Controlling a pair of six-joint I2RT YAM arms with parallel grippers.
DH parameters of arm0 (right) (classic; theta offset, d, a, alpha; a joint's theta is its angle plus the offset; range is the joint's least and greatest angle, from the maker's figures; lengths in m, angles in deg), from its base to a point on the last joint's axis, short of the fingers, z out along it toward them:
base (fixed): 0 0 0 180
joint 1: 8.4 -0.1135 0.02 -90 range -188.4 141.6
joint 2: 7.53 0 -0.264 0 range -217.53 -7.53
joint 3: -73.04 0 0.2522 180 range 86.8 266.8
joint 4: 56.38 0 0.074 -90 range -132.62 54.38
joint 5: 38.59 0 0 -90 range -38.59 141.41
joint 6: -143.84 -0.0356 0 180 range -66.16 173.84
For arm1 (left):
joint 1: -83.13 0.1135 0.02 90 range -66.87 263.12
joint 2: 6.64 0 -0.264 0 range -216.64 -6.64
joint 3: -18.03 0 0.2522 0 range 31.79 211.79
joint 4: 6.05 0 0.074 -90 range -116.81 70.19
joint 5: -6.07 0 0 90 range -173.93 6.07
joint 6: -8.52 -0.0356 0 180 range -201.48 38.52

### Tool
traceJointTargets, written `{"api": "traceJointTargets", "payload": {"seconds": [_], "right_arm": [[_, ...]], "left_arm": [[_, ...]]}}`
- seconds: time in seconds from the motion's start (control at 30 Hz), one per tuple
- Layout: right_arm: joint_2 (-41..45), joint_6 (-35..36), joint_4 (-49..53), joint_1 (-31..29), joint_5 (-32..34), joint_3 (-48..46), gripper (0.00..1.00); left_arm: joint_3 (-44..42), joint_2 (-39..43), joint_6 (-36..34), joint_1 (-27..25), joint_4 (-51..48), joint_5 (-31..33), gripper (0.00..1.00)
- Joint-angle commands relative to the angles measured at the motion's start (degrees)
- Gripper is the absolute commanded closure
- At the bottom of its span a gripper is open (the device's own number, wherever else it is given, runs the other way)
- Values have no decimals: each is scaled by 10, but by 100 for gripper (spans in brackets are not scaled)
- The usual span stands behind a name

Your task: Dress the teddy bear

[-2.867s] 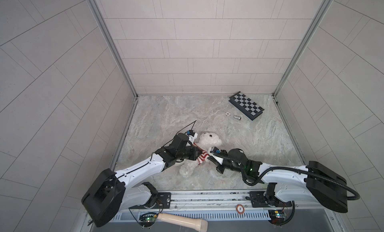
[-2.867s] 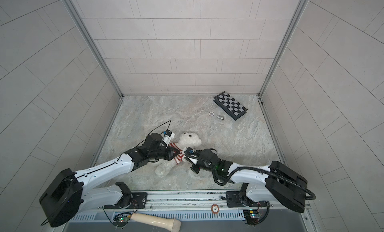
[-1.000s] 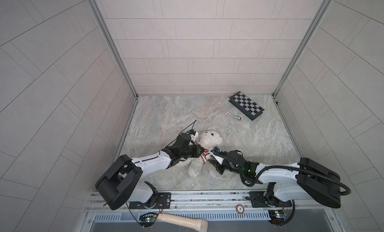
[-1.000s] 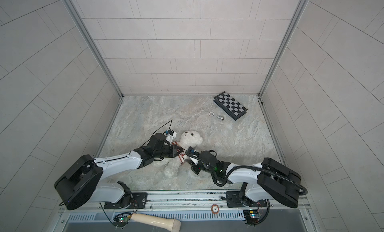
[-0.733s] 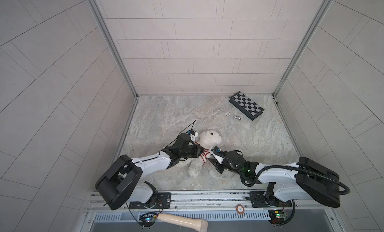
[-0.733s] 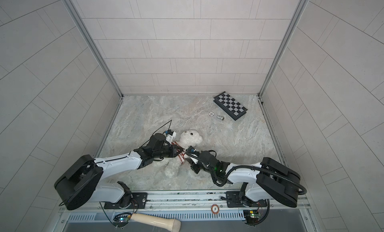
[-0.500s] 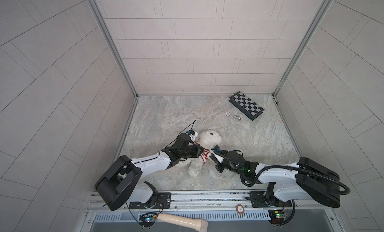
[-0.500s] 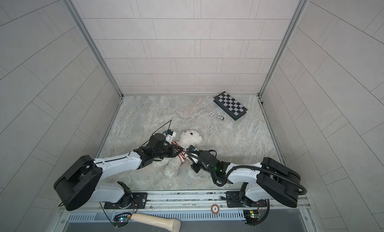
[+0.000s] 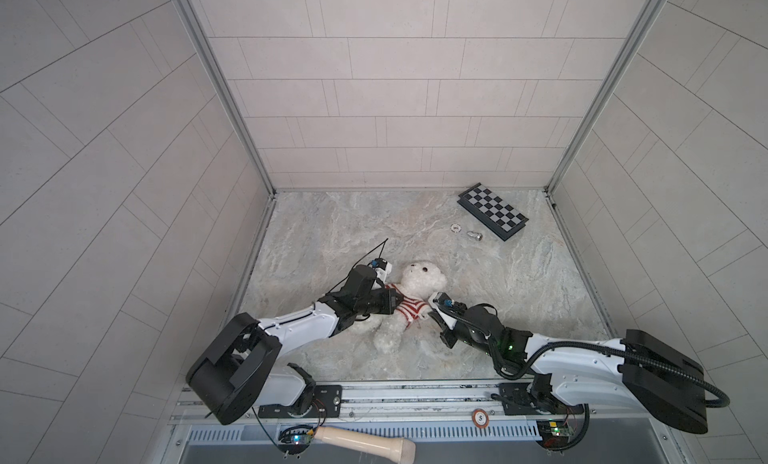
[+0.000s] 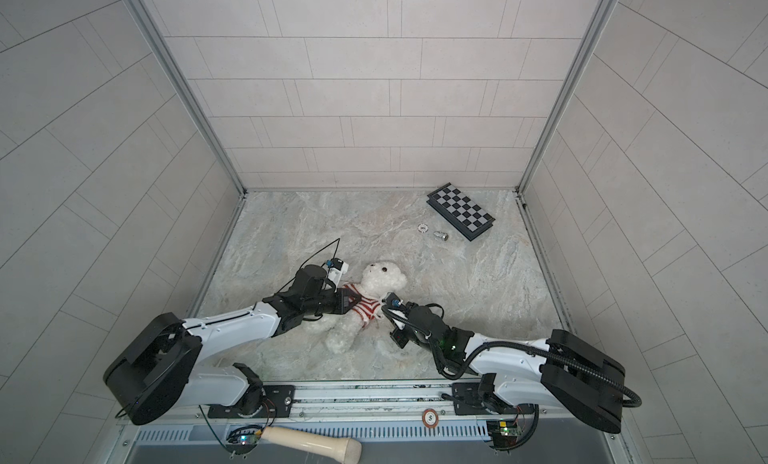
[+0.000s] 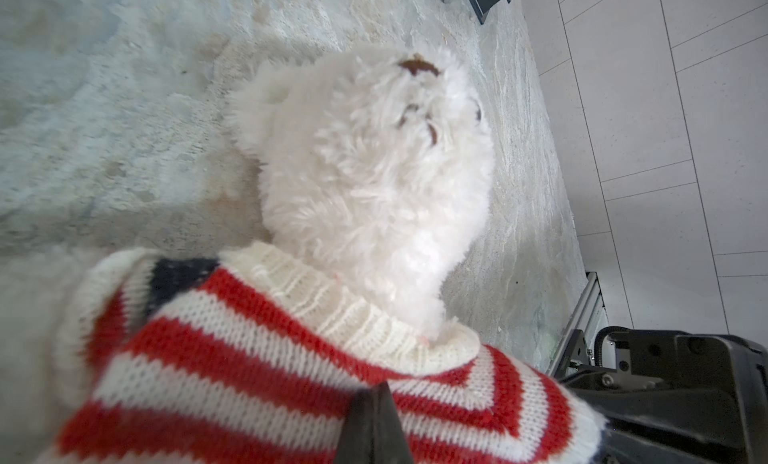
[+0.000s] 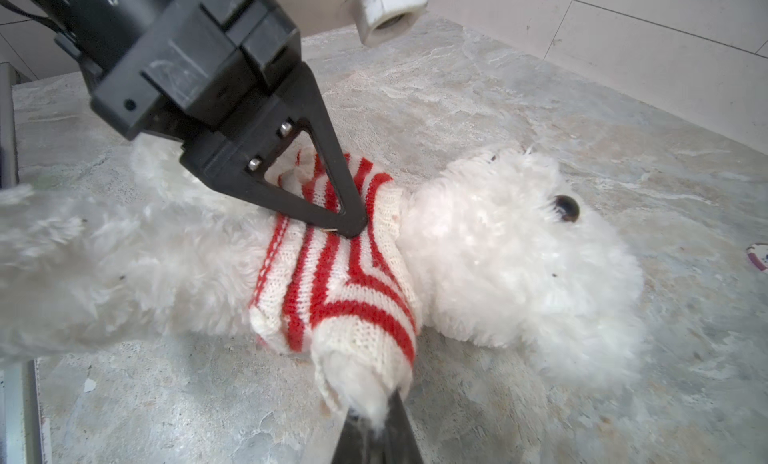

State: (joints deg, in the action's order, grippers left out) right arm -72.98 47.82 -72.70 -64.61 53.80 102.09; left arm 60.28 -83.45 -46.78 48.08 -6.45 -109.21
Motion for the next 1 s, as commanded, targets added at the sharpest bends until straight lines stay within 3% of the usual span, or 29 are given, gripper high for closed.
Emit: {"api": "traceJointTargets", "payload": {"seconds": [0.0,0.1,0.2,0.3,0.57,0.63,0.67,0.73,0.97], "right_arm": [[19,13,8,0,21,-11,100],[18,15,-2,0,13,-14,100],[4,24,-15,1,-14,-12,100],[-7,43,-21,1,-43,-3,100],[-21,117,-31,1,-100,13,100],[-20,140,-30,2,-114,16,100],[-21,154,-26,2,-121,19,100],[-24,168,-23,4,-134,23,100],[-34,158,-47,22,-153,17,100]], "left_arm": [[-9,7,-29,12,-82,54,100],[-1,27,-37,3,-97,63,100],[45,60,-79,-44,-173,98,97],[67,88,-90,-63,-204,81,90],[90,96,-99,-72,-248,89,52],[96,87,-98,-72,-252,103,34],[101,80,-100,-72,-252,106,31],[112,58,-101,-72,-247,103,32],[122,8,-102,-72,-240,120,50]]}}
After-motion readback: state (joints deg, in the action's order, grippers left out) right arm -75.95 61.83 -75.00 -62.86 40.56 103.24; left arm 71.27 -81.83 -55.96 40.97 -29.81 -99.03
